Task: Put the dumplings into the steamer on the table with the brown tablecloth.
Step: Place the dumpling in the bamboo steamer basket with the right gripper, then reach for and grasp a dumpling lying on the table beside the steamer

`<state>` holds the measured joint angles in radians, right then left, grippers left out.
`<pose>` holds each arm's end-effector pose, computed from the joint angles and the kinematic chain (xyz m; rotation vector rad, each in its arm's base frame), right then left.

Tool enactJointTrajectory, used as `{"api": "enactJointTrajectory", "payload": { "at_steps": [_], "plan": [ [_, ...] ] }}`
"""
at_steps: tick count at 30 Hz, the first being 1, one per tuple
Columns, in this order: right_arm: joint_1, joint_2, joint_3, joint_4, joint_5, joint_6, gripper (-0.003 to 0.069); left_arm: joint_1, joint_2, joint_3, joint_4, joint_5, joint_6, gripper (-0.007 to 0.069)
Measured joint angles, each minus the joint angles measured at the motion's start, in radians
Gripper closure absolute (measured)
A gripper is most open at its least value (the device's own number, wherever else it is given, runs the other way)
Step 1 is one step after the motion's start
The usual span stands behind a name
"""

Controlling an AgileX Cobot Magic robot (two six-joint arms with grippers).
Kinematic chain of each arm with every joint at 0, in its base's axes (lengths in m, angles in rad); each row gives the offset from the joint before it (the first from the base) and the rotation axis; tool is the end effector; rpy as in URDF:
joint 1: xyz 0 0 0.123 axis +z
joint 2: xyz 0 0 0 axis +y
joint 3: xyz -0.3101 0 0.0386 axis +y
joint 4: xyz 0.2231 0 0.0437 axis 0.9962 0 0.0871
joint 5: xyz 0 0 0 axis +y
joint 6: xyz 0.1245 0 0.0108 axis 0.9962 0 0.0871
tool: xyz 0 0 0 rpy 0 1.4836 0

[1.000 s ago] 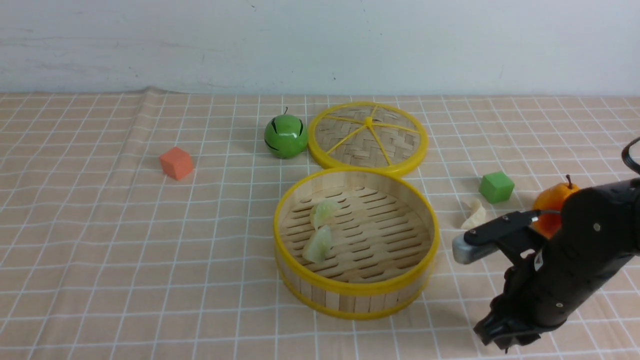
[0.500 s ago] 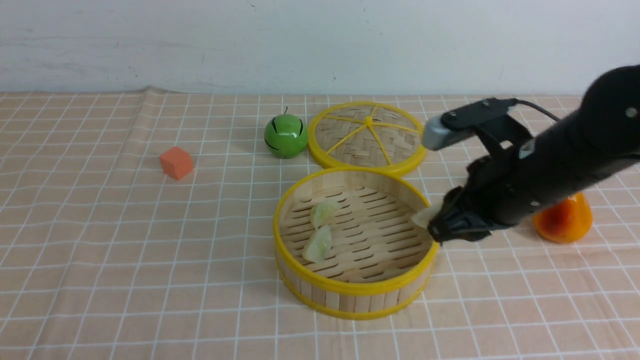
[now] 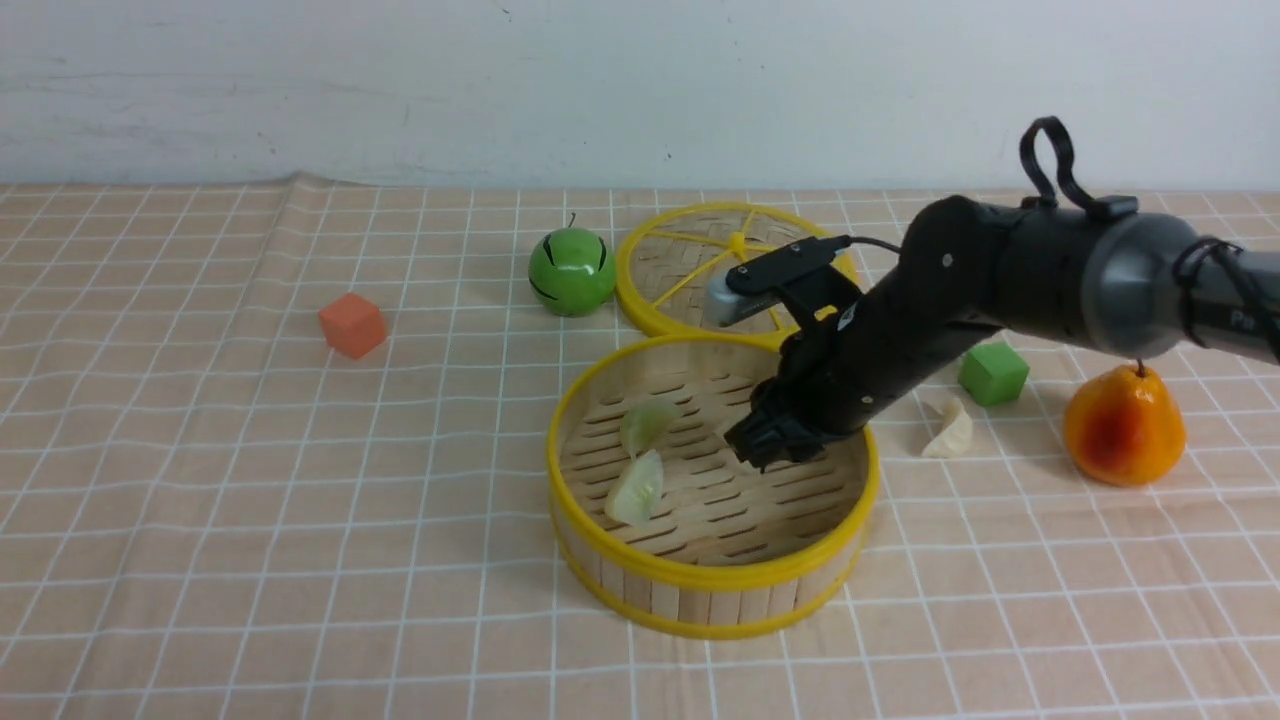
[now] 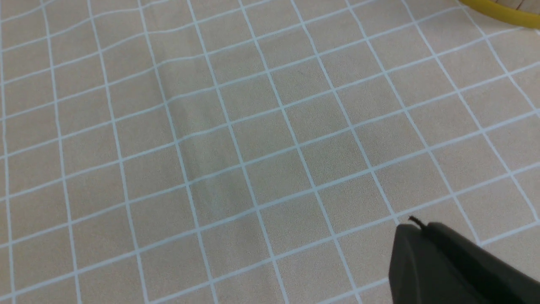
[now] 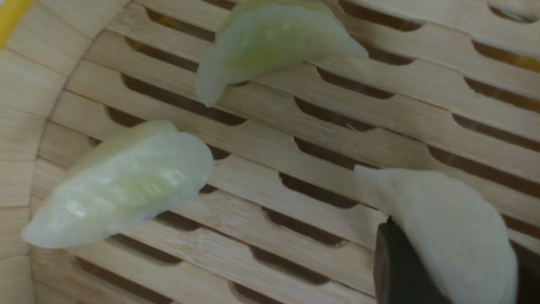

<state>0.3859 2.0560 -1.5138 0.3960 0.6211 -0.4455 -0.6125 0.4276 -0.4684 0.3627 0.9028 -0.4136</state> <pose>0.4102 0.1970 0.1966 -0.7308 2.5148 0.3903 0.0555 0.0036 0.2583 0.3460 2.2521 -0.0895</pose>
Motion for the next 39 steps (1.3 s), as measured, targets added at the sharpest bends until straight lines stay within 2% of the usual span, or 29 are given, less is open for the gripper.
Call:
{"api": "enactJointTrajectory", "payload": {
  "at_steps": [2, 6, 9, 15, 21, 25, 26, 29, 35, 39],
  "plan": [
    [0.000, 0.007, -0.001, 0.006, 0.000, 0.000, 0.0430, 0.000, 0.000, 0.000, 0.000, 0.000, 0.000, 0.0631],
    [0.000, -0.002, -0.008, 0.048, 0.016, 0.000, 0.0301, 0.000, 0.000, 0.000, 0.000, -0.015, 0.000, 0.0629],
    [0.000, -0.032, -0.008, 0.071, 0.030, 0.000, 0.0253, 0.000, 0.000, 0.000, 0.000, -0.023, 0.000, 0.0627],
    [0.000, -0.095, -0.009, 0.072, 0.036, 0.000, 0.0241, 0.000, 0.000, 0.000, 0.000, -0.027, 0.000, 0.0627],
    [-0.001, -0.176, -0.014, -0.052, 0.074, 0.030, 0.0286, 0.000, 0.000, 0.000, 0.000, -0.026, 0.000, 0.0624],
    [-0.058, -0.241, -0.019, -0.195, 0.093, 0.244, 0.0331, 0.000, 0.000, 0.000, -0.005, -0.026, 0.000, 0.0624],
    [-0.058, -0.241, -0.019, -0.195, 0.093, 0.244, 0.0332, 0.000, 0.000, 0.000, -0.005, -0.026, 0.000, 0.0624],
    [-0.143, -0.230, -0.005, -0.272, 0.104, 0.423, 0.0333, 0.000, 0.000, 0.000, -0.006, -0.028, 0.000, 0.0622],
    [-0.205, -0.100, 0.016, -0.312, 0.076, 0.547, 0.0268, 0.000, 0.000, 0.003, -0.007, -0.046, 0.000, 0.0620],
    [-0.207, -0.033, 0.018, -0.313, -0.014, 0.568, 0.0239, 0.000, 0.000, 0.030, 0.002, -0.066, 0.000, 0.0620]
  ]
}}
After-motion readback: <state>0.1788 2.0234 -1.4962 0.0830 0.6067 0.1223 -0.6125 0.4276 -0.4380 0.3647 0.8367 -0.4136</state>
